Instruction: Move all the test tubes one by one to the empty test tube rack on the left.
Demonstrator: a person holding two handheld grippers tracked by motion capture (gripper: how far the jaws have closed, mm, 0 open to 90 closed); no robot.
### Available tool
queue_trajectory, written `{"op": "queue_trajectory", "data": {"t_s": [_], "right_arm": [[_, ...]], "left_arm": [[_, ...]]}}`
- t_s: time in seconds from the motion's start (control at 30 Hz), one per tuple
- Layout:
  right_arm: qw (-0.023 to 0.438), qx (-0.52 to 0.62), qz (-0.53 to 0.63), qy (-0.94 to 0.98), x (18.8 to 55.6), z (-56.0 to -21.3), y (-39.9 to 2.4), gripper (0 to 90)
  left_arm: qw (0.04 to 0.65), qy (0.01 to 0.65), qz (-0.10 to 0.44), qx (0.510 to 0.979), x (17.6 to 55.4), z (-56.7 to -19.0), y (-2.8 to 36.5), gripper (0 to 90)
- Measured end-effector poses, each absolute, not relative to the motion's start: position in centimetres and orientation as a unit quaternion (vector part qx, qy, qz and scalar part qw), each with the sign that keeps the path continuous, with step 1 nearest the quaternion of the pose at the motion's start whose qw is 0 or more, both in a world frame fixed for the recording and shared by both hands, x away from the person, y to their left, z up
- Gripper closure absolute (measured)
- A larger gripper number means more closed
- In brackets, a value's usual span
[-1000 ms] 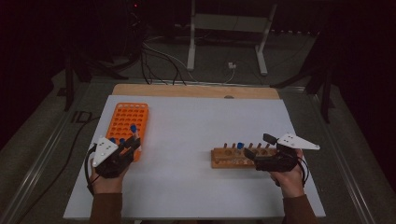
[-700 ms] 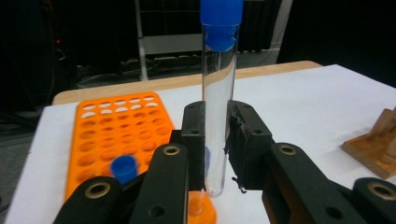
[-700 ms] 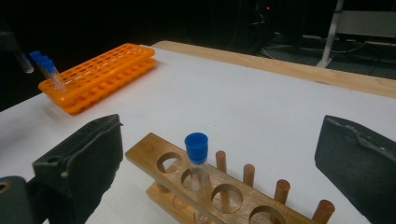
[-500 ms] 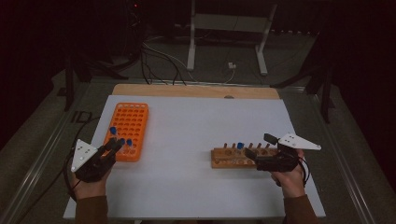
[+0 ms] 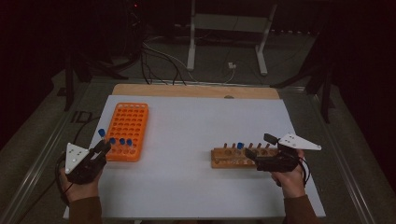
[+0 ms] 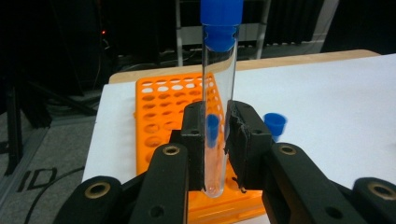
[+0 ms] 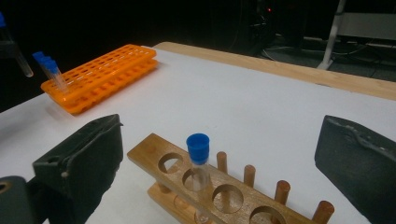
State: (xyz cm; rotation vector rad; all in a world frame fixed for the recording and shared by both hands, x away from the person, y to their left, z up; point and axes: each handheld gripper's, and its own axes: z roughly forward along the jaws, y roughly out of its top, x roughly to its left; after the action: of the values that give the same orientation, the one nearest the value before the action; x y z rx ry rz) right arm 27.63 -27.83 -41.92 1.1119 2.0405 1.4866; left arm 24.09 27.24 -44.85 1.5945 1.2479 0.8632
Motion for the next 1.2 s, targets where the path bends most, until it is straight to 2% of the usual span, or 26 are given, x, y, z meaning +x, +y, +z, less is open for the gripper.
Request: {"op": "queue_trajectory", "data": {"t_s": [0.8, 1.2], "right_arm": [[0.192, 0.392, 0.531, 0.727, 27.5, -41.9, -27.8, 1.8], [0.192, 0.392, 0.532, 0.726, 27.5, -41.9, -27.9, 1.8]], "left_arm": [[0.426, 0.531, 0.328, 0.655, 26.6, -48.0, 28.2, 77.2], [0.350, 0.545, 0.298, 0.701, 27.3, -48.7, 27.5, 78.2]]}}
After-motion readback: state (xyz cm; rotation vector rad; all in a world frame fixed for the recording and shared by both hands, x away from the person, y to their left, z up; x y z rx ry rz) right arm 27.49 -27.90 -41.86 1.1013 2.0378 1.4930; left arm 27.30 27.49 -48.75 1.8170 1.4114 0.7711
